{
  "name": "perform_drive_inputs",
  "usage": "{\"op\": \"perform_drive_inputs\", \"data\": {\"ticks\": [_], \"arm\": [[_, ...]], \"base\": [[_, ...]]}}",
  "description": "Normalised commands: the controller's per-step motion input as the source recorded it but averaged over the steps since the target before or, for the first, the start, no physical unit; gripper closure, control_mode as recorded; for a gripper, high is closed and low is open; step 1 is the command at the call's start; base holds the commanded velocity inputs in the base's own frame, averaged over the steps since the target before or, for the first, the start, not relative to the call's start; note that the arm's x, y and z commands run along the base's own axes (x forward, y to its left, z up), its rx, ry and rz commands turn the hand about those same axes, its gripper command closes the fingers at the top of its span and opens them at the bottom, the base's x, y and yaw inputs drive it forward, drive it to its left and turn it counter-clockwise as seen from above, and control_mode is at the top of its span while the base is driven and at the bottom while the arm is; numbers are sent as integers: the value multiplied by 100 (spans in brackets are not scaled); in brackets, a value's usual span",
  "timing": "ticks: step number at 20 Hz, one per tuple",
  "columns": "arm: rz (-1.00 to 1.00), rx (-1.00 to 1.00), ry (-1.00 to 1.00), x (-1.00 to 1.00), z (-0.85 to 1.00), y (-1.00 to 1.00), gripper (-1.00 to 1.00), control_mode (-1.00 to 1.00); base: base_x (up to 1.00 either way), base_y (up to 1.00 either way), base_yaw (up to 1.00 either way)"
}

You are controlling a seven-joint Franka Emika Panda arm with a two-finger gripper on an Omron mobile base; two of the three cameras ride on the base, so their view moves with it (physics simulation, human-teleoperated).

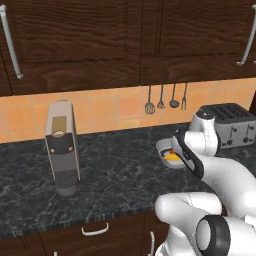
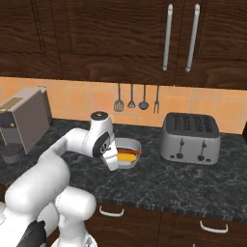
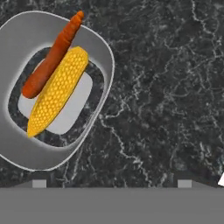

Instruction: Take the meat container that has the shrimp and place it on the second highest rack of the freezer. Then take the vegetable container that has the carrot and corn and place it on the highest rack of the freezer.

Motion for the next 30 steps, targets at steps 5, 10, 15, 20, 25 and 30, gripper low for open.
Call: {"op": "perform_drive_inputs", "data": {"ticks": [5,10,15,20,25,30], "arm": [[-19,9,2,64,-52,-25,-100,-100],[-9,6,1,30,-46,-33,-100,-100],[-6,0,2,27,-34,-6,-100,-100],[0,0,4,29,-17,0,-100,-100],[0,0,1,2,-24,0,-100,-100],[0,0,0,0,0,0,-100,-100]], "base": [[0,0,0],[0,0,0],[0,0,0],[0,0,0],[0,0,0],[0,0,0]]}}
